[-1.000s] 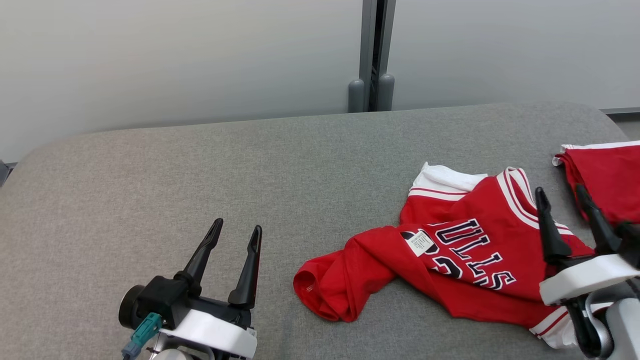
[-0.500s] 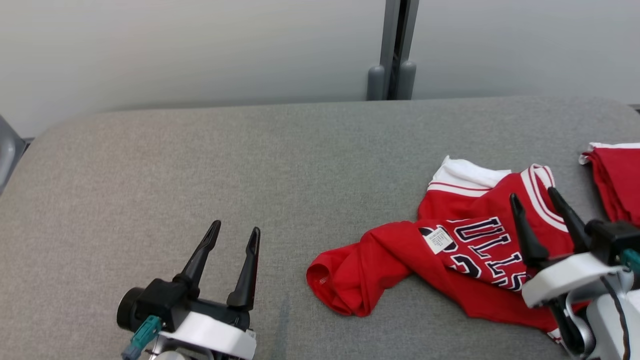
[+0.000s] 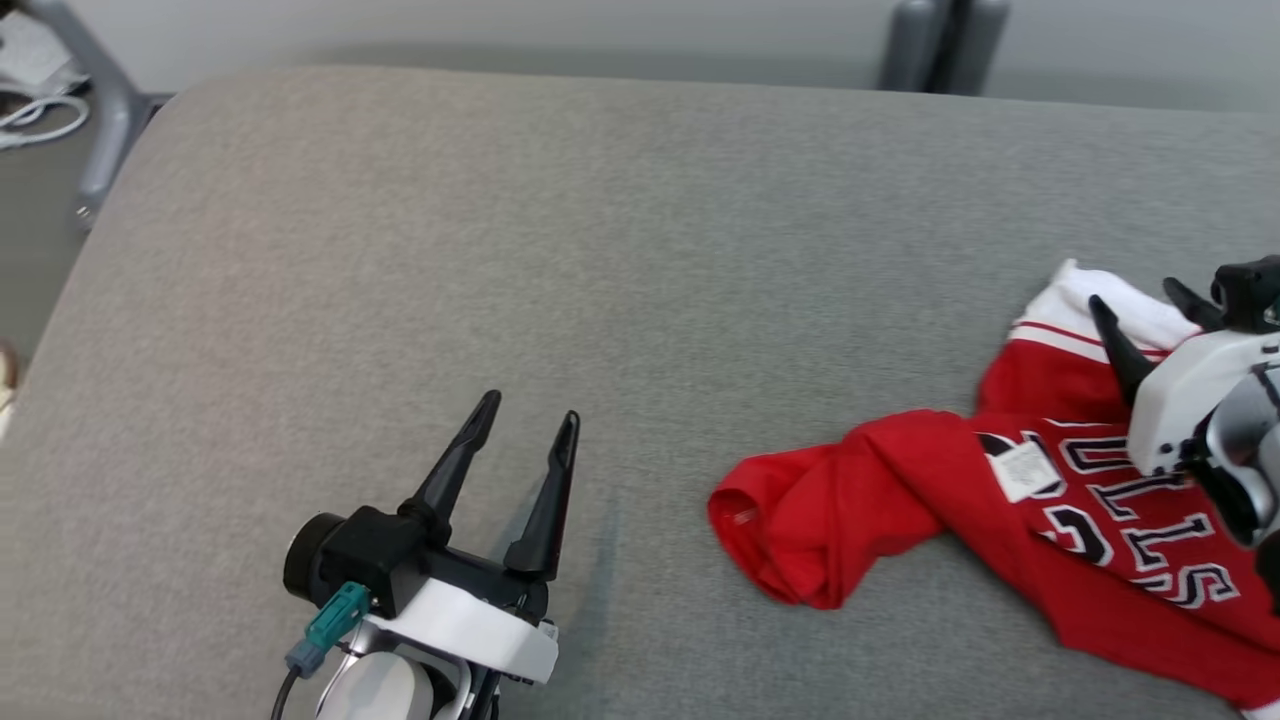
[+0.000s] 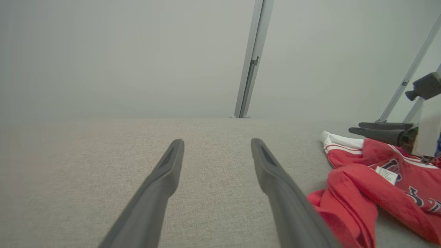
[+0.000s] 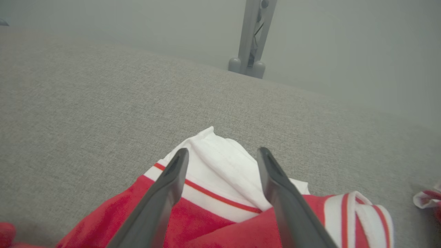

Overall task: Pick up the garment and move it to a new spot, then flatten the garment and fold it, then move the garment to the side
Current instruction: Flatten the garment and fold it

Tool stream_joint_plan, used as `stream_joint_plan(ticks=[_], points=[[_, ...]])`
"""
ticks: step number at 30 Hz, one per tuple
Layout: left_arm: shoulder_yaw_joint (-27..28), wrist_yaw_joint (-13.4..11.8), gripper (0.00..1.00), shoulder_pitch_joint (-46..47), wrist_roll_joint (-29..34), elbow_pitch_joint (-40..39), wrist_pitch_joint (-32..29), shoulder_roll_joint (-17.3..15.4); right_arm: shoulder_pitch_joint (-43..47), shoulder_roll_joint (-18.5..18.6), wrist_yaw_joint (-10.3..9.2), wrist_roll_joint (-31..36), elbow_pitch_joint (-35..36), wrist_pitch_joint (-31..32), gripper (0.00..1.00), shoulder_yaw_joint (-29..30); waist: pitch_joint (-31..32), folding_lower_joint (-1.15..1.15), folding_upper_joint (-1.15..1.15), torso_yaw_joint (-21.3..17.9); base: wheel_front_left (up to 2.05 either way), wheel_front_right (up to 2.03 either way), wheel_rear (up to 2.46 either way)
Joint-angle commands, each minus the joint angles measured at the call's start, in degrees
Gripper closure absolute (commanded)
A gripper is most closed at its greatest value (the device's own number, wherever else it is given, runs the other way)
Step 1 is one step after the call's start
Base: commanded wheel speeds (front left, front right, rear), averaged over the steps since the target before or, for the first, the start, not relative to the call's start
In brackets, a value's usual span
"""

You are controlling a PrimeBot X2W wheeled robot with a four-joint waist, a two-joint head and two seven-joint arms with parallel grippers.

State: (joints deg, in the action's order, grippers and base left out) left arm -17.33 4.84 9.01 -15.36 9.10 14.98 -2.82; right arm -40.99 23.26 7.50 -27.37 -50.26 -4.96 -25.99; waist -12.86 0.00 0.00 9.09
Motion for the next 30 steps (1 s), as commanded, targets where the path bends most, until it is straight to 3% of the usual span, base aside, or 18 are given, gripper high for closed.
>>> stream_joint_plan(ticks=[1, 12, 19, 21, 22, 25, 30], points=[[-0.3, -0.1, 0.0, 1.0, -0.3, -0.1, 0.2, -0.2, -1.4, 1.7, -0.02, -1.2, -0.6, 1.0, 0.0, -2.0, -1.8, 0.0, 0.0, 2.7, 0.0, 0.0, 0.0], [-2.5, -1.1, 0.0, 2.3, -2.0, -0.7, 0.2, -0.2, -9.0, 9.4, -0.02, -9.3, -4.0, 10.7, 0.0, -17.9, -4.2, 0.0, 0.0, 5.8, 0.0, 0.0, 0.0], [-3.1, -1.7, 0.0, 3.3, -2.7, -1.0, 0.2, -0.2, -10.9, 11.6, -0.02, -15.6, -5.4, 16.4, 0.0, -24.1, -5.6, 0.0, 0.0, 6.9, 0.0, 0.0, 0.0], [-3.1, -1.8, 0.0, 3.4, -2.7, -1.0, 0.2, -0.2, -11.1, 12.0, -0.03, -17.2, -6.2, 18.7, 0.89, -25.5, -6.0, 0.0, 0.0, 7.1, 0.0, 0.0, 0.0], [-3.1, -1.8, 0.0, 3.4, -2.7, -1.0, 0.2, -0.2, -11.0, 12.1, -0.03, -18.0, -6.2, 19.6, 1.0, -26.3, -6.2, 0.0, 0.0, 7.2, 0.0, 0.0, 0.0], [-3.1, -1.8, 0.0, 3.4, -2.8, -1.0, 0.2, -0.2, -11.3, 12.7, -0.04, -20.8, -5.3, 20.5, 1.0, -27.7, -6.5, 0.0, 0.0, 7.3, 0.0, 0.0, 0.0], [-3.2, -1.9, 0.0, 3.8, -2.9, -0.9, 0.2, -0.2, -14.4, 13.3, -0.09, -22.1, -4.4, 16.7, 1.0, -29.7, -6.7, 0.0, 0.0, 7.5, 0.0, 0.0, 0.0]])
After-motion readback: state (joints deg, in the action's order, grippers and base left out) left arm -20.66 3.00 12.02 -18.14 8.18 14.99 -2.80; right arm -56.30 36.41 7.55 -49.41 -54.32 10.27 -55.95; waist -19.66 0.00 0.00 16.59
